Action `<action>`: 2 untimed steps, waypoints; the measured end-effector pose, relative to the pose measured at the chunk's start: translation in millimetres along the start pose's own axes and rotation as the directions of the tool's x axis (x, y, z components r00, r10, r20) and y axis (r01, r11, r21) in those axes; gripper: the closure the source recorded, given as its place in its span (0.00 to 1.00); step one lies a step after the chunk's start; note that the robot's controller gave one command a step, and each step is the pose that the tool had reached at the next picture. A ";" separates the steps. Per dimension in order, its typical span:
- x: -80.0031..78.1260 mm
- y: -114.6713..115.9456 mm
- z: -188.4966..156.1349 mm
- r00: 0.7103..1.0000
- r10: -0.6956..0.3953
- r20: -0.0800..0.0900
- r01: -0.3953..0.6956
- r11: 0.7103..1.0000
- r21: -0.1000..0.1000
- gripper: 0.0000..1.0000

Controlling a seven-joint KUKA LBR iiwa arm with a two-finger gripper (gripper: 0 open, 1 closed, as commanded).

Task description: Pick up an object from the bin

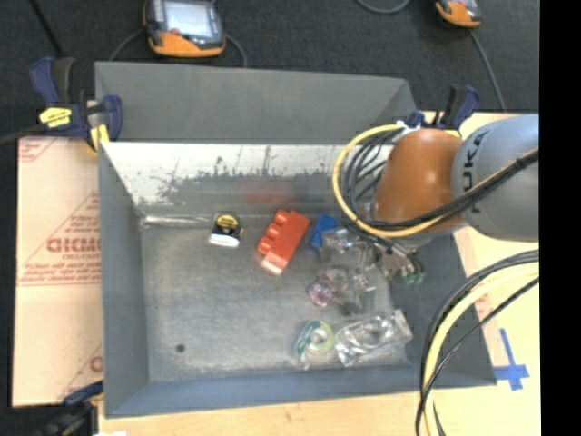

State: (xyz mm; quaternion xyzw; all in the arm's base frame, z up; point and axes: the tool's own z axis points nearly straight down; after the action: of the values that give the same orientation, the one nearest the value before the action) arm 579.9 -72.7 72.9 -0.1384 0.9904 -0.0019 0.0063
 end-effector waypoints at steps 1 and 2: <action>-1.1 -0.5 -0.8 1.000 0.001 0.003 -0.001 1.000 0.001 0.00; -1.2 -0.5 -0.9 1.000 0.002 0.003 -0.002 1.000 0.001 1.00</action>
Offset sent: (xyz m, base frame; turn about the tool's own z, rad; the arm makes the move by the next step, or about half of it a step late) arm 0.0000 0.0000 0.0000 0.0000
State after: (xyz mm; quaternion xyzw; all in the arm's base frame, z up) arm 581.2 -72.9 73.8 -0.1375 0.9905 -0.0019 0.0079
